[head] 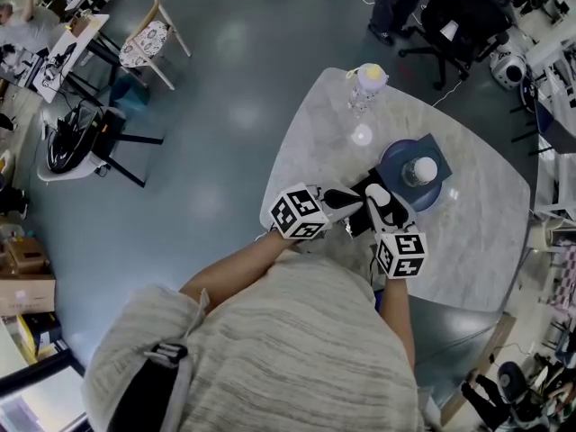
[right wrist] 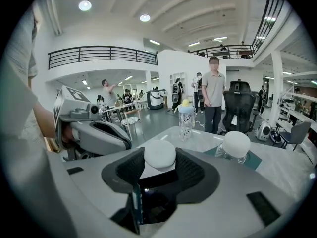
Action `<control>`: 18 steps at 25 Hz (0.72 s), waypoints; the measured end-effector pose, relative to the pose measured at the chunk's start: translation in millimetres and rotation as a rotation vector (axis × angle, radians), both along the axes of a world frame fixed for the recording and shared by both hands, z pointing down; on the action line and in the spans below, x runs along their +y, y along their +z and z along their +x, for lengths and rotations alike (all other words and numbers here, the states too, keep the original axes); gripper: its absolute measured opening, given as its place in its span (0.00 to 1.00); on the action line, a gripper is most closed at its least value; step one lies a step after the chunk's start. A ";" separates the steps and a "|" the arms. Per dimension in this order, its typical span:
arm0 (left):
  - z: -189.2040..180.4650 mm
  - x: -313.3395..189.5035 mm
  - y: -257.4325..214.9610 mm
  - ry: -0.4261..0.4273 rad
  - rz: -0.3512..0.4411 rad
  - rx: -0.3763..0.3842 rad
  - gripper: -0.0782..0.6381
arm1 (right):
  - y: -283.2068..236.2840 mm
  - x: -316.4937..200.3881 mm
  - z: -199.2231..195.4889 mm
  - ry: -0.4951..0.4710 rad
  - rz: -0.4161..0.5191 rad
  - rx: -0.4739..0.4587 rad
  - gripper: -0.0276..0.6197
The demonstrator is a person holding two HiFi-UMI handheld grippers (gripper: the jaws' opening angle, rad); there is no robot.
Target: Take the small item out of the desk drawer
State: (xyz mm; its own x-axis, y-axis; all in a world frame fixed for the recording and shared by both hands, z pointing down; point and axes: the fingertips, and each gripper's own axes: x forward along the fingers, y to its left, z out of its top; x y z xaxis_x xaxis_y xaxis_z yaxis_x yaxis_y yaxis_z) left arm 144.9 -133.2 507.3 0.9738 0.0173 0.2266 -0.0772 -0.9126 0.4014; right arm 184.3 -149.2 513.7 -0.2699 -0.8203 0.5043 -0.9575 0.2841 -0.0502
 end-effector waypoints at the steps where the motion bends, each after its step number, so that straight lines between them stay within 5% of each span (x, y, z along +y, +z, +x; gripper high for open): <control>1: -0.2 0.0 -1.4 0.001 0.003 0.002 0.13 | -4.7 0.5 -0.7 0.001 0.012 -0.003 0.34; 18: -2.7 -0.9 -12.1 -0.001 0.022 0.021 0.13 | -69.9 8.8 -13.1 0.002 0.182 -0.061 0.34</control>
